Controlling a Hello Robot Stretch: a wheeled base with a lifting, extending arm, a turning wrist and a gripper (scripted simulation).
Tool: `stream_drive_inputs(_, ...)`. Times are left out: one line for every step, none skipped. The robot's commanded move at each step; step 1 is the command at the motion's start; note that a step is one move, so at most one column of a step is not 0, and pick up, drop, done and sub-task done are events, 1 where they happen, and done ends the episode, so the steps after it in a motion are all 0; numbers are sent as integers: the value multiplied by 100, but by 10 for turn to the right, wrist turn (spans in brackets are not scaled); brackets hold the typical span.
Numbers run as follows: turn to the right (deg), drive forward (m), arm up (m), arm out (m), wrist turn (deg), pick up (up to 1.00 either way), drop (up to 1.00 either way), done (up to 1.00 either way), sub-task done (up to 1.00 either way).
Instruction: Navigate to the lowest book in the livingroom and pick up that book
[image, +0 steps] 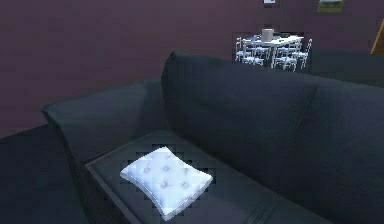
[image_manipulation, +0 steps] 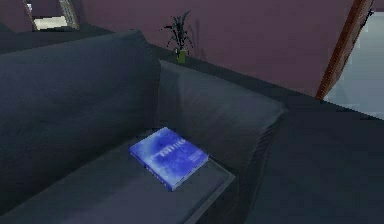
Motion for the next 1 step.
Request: stream_drive_inputs(0, 0, 0, 28, 0, 0, 0, 0, 0)
